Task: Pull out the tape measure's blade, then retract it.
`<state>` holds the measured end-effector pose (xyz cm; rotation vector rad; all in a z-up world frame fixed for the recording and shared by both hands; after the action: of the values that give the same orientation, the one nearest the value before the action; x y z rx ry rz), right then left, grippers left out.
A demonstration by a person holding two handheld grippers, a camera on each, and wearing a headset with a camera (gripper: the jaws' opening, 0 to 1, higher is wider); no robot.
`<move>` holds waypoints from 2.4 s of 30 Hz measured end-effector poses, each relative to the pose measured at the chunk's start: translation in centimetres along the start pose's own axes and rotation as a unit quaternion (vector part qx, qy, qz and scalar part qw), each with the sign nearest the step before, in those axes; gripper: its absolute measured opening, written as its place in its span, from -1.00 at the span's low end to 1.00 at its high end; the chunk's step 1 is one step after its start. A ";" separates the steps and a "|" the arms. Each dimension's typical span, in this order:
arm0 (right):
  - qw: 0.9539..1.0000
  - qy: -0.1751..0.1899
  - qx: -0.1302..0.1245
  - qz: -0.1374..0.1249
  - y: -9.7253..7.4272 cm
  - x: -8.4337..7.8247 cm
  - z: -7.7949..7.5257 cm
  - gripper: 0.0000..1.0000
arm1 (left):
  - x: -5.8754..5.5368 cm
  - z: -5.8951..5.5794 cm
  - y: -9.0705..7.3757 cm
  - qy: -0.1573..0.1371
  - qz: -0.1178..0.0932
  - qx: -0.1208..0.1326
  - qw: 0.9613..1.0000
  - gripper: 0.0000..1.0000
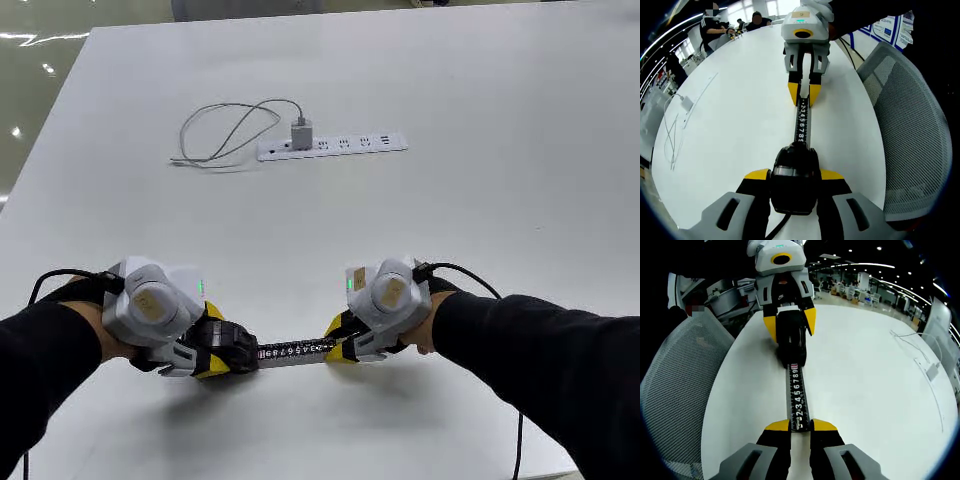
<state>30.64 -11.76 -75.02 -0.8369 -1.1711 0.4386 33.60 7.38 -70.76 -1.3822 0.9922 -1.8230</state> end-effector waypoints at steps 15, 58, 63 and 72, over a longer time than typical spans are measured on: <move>1.000 0.004 -0.003 -0.002 -0.3 -0.5 -0.2 -0.81 | -0.1 0.0 0.0 0.001 0.000 0.002 1.000 -0.40; 1.000 0.008 -0.014 0.002 -2.2 -2.6 -0.7 -0.80 | 0.0 0.1 -0.1 0.000 0.000 0.003 1.000 -0.40; 1.000 0.009 -0.015 0.004 -2.6 -2.8 -0.7 -0.80 | 0.0 0.1 -0.1 0.000 0.000 0.003 1.000 -0.40; 1.000 0.010 -0.016 0.006 -3.0 -3.2 -0.8 -0.80 | 0.0 0.1 0.0 -0.001 0.000 0.003 1.000 -0.39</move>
<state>29.90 -16.14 -74.80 -0.8747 -1.1579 0.4211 33.65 7.40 -70.73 -1.3791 0.9845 -1.8238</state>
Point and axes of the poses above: the centre of the closed fingertips' face, and the gripper's own axes: y roughly forward along the fingers, z roughly to its left, x roughly out of its top, the point moved 7 cm from there along -y, roughly backward along the fingers, and after that the axes turned 10 degrees about y, right-handed, at the moved point
